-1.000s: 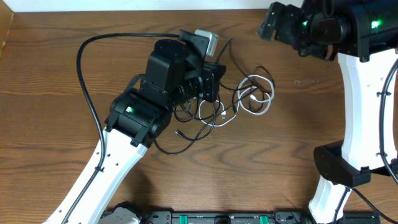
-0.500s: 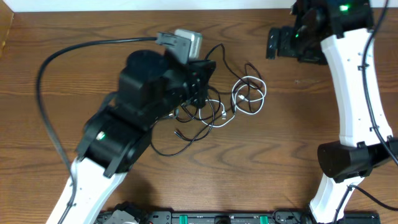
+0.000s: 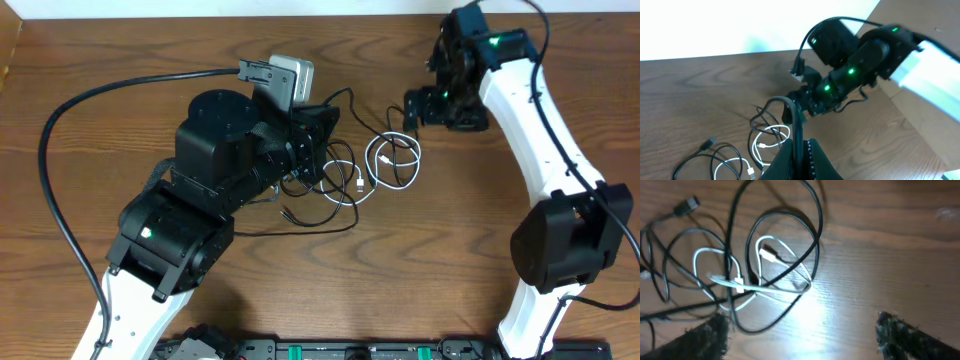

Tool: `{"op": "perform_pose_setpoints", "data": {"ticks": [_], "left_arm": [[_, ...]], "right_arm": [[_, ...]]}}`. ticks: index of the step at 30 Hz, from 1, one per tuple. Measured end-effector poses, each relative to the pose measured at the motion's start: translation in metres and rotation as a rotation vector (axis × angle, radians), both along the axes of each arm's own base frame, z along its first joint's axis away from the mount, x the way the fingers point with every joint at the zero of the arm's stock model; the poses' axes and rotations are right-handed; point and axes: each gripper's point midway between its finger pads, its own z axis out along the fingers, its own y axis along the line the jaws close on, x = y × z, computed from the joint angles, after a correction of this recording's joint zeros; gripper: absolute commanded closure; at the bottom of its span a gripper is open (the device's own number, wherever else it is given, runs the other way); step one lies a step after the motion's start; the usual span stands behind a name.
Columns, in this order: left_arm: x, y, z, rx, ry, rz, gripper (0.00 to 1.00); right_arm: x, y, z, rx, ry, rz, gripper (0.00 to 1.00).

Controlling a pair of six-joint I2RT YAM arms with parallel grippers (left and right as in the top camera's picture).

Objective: Untangle cables
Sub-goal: 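Lower the right gripper to the white cable beside the left gripper and grasp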

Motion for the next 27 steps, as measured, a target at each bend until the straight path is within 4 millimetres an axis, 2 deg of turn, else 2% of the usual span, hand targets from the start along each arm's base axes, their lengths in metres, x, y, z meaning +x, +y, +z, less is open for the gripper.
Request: {"op": "perform_pose_setpoints", "data": {"ticks": [5, 16, 27], "left_arm": [[-0.001, 0.001, -0.002, 0.006, 0.009, 0.003, 0.92], [-0.002, 0.002, -0.006, 0.014, 0.021, 0.003, 0.93], [-0.002, 0.002, -0.006, 0.014, 0.022, 0.003, 0.93]], "right_arm": [[-0.004, 0.001, -0.024, 0.005, 0.023, 0.002, 0.17], [-0.003, 0.0, -0.052, 0.002, 0.01, 0.001, 0.15], [0.036, -0.002, -0.075, -0.021, -0.182, -0.01, 0.13]]}}
